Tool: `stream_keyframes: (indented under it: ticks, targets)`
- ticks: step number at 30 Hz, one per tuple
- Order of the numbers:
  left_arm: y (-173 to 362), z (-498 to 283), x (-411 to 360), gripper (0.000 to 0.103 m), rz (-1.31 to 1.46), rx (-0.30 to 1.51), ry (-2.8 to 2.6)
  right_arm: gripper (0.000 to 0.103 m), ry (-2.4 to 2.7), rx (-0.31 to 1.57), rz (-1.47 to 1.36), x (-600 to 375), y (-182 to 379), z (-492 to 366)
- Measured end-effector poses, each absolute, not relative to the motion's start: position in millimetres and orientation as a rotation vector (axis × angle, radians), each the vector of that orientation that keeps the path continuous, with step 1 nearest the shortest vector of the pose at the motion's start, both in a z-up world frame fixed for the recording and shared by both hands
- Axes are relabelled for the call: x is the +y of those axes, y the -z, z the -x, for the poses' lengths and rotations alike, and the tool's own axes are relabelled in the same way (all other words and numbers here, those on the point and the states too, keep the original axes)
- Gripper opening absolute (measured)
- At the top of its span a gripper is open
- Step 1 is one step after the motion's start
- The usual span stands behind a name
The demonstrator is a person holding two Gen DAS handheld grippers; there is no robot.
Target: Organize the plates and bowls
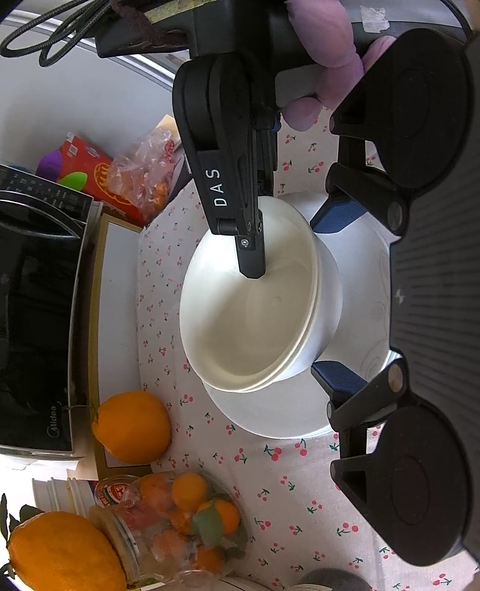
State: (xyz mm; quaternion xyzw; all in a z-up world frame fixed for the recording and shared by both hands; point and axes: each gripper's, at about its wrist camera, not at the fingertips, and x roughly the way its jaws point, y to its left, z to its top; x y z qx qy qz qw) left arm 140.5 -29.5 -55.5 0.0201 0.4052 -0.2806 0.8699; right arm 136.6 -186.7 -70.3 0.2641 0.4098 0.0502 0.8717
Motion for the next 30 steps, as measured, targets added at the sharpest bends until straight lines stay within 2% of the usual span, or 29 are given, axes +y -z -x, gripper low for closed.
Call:
stream_keyframes:
  ticks: [7, 9, 13, 16, 23, 30]
  targets:
    - [58.3, -140.1, -28.7, 0.076, -0.06, 0.84, 0.574, 0.022, -0.126, 0.852, -0.551, -185.1, 71.2, -136.3]
    - [56.7, -139.6, -28.5, 0.087, -0.065, 0.834, 0.56, 0.025, -0.133, 0.856, -0.55, -185.2, 70.6, -136.4]
    - [51.8, -139.4, -24.4, 0.092, -0.044, 0.826, 0.559, 0.043, -0.129, 0.854, -0.547, -186.4, 68.5, -134.9]
    - [49.4, -138.2, -22.4, 0.095, -0.048, 0.83, 0.558, 0.048, -0.131, 0.841, -0.547, -188.1, 65.2, -133.0]
    - [44.0, -130.0, -19.5, 0.096, -0.074, 0.832, 0.573, 0.054, -0.142, 0.814, -0.545, -194.8, 53.7, -125.3]
    - [38.6, -113.5, -17.3, 0.097, -0.095, 0.827, 0.596, 0.055, -0.132, 0.809, -0.538, -209.8, 43.1, -112.8]
